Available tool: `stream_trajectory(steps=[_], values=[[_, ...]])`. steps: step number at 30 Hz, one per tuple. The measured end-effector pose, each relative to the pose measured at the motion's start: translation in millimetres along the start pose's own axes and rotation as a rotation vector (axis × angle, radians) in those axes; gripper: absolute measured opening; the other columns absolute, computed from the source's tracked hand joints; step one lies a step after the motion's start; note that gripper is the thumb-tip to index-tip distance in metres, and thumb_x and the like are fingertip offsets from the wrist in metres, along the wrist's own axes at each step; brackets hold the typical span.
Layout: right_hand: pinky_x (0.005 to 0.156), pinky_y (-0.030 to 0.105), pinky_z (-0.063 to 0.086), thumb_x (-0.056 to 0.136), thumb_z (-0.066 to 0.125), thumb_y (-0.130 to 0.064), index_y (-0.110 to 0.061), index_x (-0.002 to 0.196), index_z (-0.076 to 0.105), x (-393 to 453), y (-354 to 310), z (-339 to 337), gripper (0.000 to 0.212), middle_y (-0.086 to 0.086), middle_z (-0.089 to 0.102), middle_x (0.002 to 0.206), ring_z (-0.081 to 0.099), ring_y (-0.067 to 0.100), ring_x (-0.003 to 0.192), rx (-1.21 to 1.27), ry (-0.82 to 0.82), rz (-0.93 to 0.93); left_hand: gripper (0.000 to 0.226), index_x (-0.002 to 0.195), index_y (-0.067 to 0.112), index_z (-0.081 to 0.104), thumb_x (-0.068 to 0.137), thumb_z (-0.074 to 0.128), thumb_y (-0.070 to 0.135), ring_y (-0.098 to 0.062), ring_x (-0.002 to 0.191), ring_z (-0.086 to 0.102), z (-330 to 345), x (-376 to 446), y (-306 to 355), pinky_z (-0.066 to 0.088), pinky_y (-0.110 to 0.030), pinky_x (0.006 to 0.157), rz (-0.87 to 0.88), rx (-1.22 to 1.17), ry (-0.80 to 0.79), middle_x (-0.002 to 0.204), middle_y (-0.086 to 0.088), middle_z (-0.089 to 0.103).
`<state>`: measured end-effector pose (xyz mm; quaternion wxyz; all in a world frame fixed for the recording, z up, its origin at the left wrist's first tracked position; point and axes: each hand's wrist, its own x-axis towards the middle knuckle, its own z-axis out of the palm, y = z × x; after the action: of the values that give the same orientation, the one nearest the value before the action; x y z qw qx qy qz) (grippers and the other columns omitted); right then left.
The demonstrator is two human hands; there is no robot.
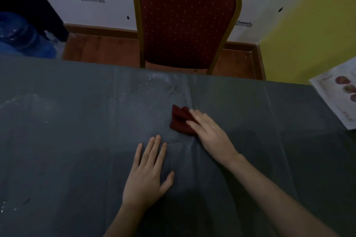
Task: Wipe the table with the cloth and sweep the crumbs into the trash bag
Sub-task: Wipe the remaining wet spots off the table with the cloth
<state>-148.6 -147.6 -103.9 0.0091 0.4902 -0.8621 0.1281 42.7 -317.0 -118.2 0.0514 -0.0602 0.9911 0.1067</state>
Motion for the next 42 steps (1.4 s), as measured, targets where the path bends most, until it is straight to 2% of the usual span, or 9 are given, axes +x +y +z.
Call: stream_trajectory(steps=[7, 19, 22, 25, 29, 32, 35, 38, 42], values=[[0.12, 0.048, 0.02, 0.097, 0.048, -0.003, -0.011, 0.14, 0.046, -2, 53, -20, 0.044, 0.017, 0.029, 0.156, 0.026, 0.033, 0.144, 0.044, 0.06, 0.578, 0.076, 0.151, 0.012, 0.024, 0.091, 0.038, 0.057, -0.023, 0.15, 0.009, 0, 0, 0, 0.015, -0.05, 0.119, 0.002, -0.046, 0.011, 0.162, -0.009, 0.012], [0.117, 0.046, 0.026, 0.088, 0.061, 0.003, -0.014, 0.129, 0.061, -79, -52, -21, 0.045, 0.009, 0.043, 0.149, 0.039, 0.03, 0.138, 0.214, -0.1, 0.136, 0.062, 0.146, 0.014, 0.036, 0.095, 0.038, 0.048, -0.019, 0.149, 0.016, -27, -5, 2, 0.012, -0.041, 0.122, -0.023, -0.168, -0.011, 0.16, -0.005, 0.022], [0.12, 0.041, 0.021, 0.091, 0.059, -0.003, -0.016, 0.134, 0.056, -119, -67, -26, 0.044, 0.002, 0.037, 0.153, 0.032, 0.021, 0.143, 0.309, -0.105, 0.196, 0.054, 0.134, 0.013, 0.05, 0.093, 0.044, 0.048, -0.024, 0.133, 0.041, -37, -16, 18, 0.035, -0.04, 0.111, -0.024, -0.215, 0.019, 0.149, -0.01, 0.04], [0.122, 0.034, 0.016, 0.095, 0.057, -0.009, -0.012, 0.127, 0.056, -155, -79, -35, 0.032, -0.003, 0.035, 0.153, 0.027, 0.012, 0.145, 0.518, -0.061, 0.349, 0.054, 0.13, 0.014, 0.051, 0.087, 0.057, 0.046, -0.022, 0.119, 0.051, -37, -33, 57, 0.046, -0.036, 0.095, 0.194, -0.22, -0.018, 0.138, -0.009, 0.049], [0.119, 0.029, 0.023, 0.094, 0.061, -0.013, -0.011, 0.109, 0.061, -196, -87, -45, 0.016, 0.0, 0.038, 0.151, 0.03, 0.011, 0.143, 0.574, 0.019, 0.54, 0.05, 0.114, 0.017, 0.059, 0.07, 0.079, 0.032, -0.022, 0.093, 0.063, -27, -39, 118, 0.051, -0.031, 0.074, 0.388, -0.115, -0.052, 0.117, -0.009, 0.065], [0.101, 0.02, 0.038, 0.086, 0.07, -0.015, -0.017, 0.105, 0.064, -223, -81, -56, 0.02, -0.001, 0.055, 0.123, 0.053, 0.011, 0.115, 0.422, 0.095, 0.623, 0.033, 0.096, 0.022, 0.068, 0.066, 0.082, 0.024, -0.017, 0.076, 0.059, -30, -27, 150, 0.043, -0.028, 0.063, 0.432, -0.009, -0.034, 0.094, 0.002, 0.067], [0.092, 0.02, 0.039, 0.086, 0.071, -0.02, -0.02, 0.109, 0.065, -245, -69, -71, 0.024, -0.005, 0.062, 0.103, 0.06, 0.012, 0.096, 0.328, 0.084, 0.682, 0.023, 0.094, 0.025, 0.068, 0.073, 0.078, 0.025, -0.015, 0.077, 0.059, -41, -8, 179, 0.043, -0.026, 0.063, 0.517, 0.019, -0.046, 0.09, 0.008, 0.066], [0.102, 0.025, 0.038, 0.097, 0.052, -0.027, -0.02, 0.121, 0.057, -264, -50, -82, 0.026, -0.005, 0.059, 0.115, 0.056, 0.011, 0.107, 0.268, -0.027, 0.715, 0.018, 0.096, 0.026, 0.069, 0.079, 0.073, 0.023, -0.014, 0.082, 0.061, -56, 17, 210, 0.049, -0.027, 0.066, 0.607, 0.058, -0.123, 0.094, 0.009, 0.067], [0.089, 0.035, 0.042, 0.099, 0.044, -0.018, -0.013, 0.121, 0.055, -288, 0, -122, 0.025, 0.005, 0.056, 0.115, 0.057, 0.022, 0.105, 0.345, -0.013, 0.777, 0.021, 0.111, 0.017, 0.06, 0.096, 0.049, 0.028, -0.019, 0.101, 0.057, -73, 60, 266, 0.045, -0.029, 0.083, 0.7, 0.0, -0.314, 0.111, -0.001, 0.061]])
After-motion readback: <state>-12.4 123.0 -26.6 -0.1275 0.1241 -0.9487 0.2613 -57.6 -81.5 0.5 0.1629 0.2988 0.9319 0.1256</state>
